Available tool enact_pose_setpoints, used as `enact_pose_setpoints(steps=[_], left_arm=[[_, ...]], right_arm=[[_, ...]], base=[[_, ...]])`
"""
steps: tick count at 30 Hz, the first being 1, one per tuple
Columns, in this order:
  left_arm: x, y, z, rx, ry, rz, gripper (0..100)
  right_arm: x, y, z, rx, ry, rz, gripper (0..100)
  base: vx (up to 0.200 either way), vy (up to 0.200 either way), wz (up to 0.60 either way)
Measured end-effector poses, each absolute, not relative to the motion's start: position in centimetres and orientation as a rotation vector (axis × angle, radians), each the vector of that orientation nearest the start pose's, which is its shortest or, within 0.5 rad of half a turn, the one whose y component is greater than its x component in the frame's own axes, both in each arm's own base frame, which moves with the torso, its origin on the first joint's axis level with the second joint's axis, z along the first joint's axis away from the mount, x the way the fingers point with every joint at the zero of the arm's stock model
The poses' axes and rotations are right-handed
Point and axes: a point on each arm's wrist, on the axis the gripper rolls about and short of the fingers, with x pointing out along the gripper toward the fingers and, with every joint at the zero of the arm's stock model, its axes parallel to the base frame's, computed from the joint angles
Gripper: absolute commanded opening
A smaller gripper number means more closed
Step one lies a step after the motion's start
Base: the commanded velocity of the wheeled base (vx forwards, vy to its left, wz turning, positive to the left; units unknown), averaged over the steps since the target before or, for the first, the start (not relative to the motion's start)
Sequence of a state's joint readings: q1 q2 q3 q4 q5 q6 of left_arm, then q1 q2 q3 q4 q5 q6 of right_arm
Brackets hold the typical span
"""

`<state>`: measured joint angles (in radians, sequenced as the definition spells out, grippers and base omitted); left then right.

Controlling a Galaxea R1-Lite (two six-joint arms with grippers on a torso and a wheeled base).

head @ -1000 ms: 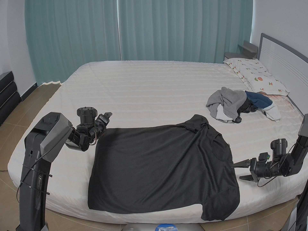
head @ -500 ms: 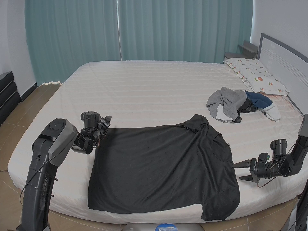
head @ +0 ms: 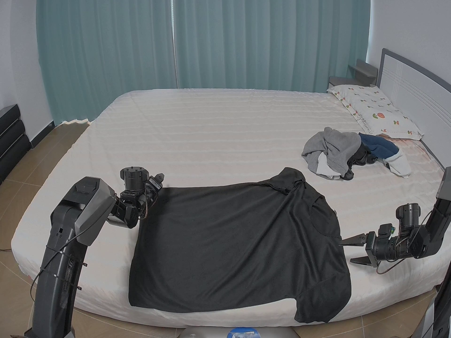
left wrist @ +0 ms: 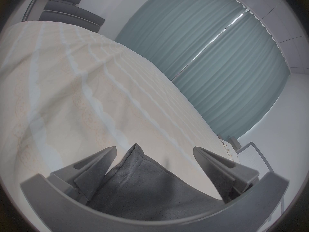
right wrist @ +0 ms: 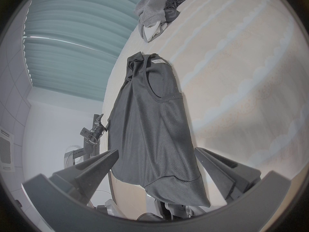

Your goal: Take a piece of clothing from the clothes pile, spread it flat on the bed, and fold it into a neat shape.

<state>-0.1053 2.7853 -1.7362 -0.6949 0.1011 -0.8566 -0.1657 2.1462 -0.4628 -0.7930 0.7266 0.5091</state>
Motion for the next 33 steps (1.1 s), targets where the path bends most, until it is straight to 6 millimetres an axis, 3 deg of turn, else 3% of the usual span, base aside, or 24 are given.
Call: enact_pose_setpoints(steps=[3,4,33], left_arm=[[52.7,-5.4,-4.6,-0.81,0.336,0.146,100],[52.7,-5.4,-4.7,-0.809,0.34,0.148,0],[55.5,-3.3,-3.5,-0.758,0.144,0.254,0]], right_arm=[[27.8,-3.1,-0.6,0.857,0.944,0.31,100],[27.8,-3.1,-0.6,0.857,0.944,0.309,100],[27.8,-3.1,-0.6,0.857,0.946,0.309,100]], base=[[0.0,0.0,0.0],[0.0,0.0,0.0],[0.0,0.0,0.0]])
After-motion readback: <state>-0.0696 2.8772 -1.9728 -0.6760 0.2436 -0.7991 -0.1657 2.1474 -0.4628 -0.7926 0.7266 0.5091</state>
